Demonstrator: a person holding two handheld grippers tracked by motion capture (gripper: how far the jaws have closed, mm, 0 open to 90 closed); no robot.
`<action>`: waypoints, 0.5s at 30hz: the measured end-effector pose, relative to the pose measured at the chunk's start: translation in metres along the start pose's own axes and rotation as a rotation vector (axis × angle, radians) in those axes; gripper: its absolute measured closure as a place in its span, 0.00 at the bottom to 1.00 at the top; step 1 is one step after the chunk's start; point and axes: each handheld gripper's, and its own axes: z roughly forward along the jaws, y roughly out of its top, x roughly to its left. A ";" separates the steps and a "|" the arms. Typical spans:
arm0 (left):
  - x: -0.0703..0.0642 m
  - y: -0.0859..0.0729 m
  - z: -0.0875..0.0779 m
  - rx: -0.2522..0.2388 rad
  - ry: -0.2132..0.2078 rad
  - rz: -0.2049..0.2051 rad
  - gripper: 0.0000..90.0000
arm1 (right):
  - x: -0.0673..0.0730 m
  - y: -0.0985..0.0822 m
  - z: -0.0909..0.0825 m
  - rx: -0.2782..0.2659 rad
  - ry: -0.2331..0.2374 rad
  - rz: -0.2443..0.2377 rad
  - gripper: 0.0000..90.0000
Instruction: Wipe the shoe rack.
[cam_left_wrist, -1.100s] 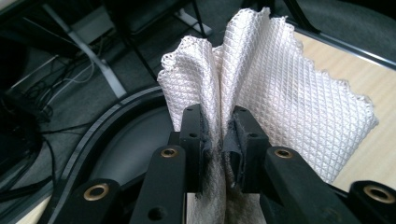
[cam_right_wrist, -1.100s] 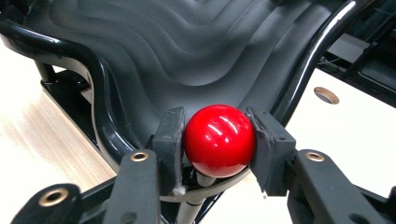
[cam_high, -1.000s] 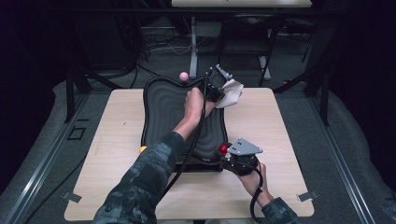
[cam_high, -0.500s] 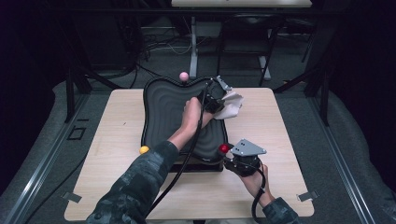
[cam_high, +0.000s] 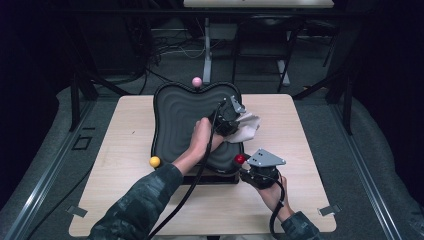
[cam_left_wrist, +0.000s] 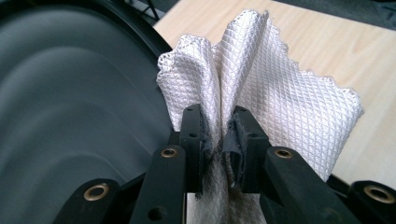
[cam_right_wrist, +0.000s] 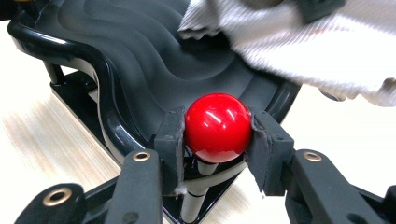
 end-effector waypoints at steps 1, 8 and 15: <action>-0.002 -0.003 -0.001 0.000 -0.006 0.004 0.85 | 0.000 0.000 0.000 -0.001 0.000 0.000 0.66; -0.018 -0.017 -0.007 0.015 -0.037 0.038 0.85 | 0.000 -0.001 0.001 -0.014 0.006 0.009 0.66; -0.026 -0.025 -0.010 0.020 -0.062 0.050 0.85 | 0.001 -0.001 0.001 -0.016 0.003 0.010 0.66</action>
